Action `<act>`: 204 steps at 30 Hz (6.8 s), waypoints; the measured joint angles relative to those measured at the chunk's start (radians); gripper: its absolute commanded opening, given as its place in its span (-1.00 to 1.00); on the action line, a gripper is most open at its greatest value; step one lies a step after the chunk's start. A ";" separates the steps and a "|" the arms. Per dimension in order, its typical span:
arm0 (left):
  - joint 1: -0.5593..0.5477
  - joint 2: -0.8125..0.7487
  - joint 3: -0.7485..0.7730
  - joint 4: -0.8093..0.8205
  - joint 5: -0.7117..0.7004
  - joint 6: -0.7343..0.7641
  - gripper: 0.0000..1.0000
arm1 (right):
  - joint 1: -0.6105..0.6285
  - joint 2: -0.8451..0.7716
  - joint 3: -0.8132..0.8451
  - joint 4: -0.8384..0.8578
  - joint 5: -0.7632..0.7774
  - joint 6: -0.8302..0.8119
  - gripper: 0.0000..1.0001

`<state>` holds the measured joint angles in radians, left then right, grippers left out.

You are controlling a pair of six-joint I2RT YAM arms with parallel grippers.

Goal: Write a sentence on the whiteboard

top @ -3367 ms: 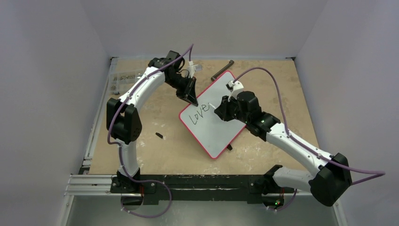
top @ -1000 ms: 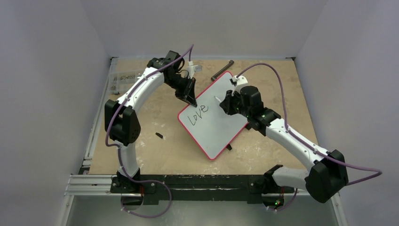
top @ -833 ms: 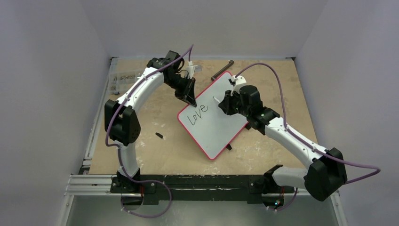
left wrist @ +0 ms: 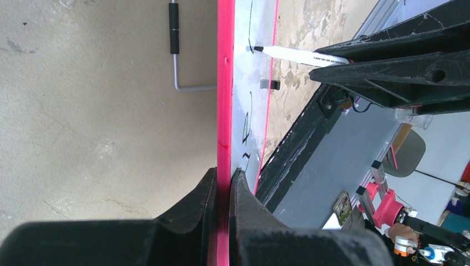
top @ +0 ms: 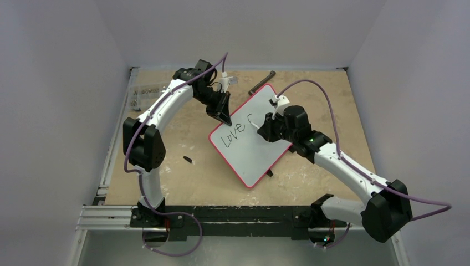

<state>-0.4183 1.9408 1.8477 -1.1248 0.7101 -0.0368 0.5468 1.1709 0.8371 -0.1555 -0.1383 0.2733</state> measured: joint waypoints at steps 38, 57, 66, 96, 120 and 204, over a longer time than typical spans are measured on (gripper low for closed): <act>0.003 0.000 0.000 0.000 -0.005 0.004 -1.00 | 0.001 0.043 0.055 -0.026 0.095 0.014 -1.00; 0.003 -0.002 0.000 0.000 -0.003 0.004 -1.00 | 0.001 0.015 0.093 -0.086 0.120 0.014 -1.00; 0.003 -0.004 0.000 -0.001 -0.003 0.003 -1.00 | -0.006 0.068 0.183 -0.068 0.129 0.014 -1.00; 0.004 -0.004 0.000 -0.001 -0.008 0.004 -1.00 | -0.018 0.089 0.077 -0.008 0.093 0.020 -1.00; 0.002 -0.011 0.000 -0.003 -0.007 0.004 -1.00 | -0.018 0.084 0.107 -0.067 0.148 0.020 -1.00; 0.000 -0.017 -0.002 -0.006 -0.013 0.004 -1.00 | -0.070 0.121 0.077 -0.014 0.121 0.028 -1.00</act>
<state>-0.4183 1.9236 1.8454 -1.1309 0.6971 -0.0330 0.4767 1.2919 0.9146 -0.1692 -0.0170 0.3016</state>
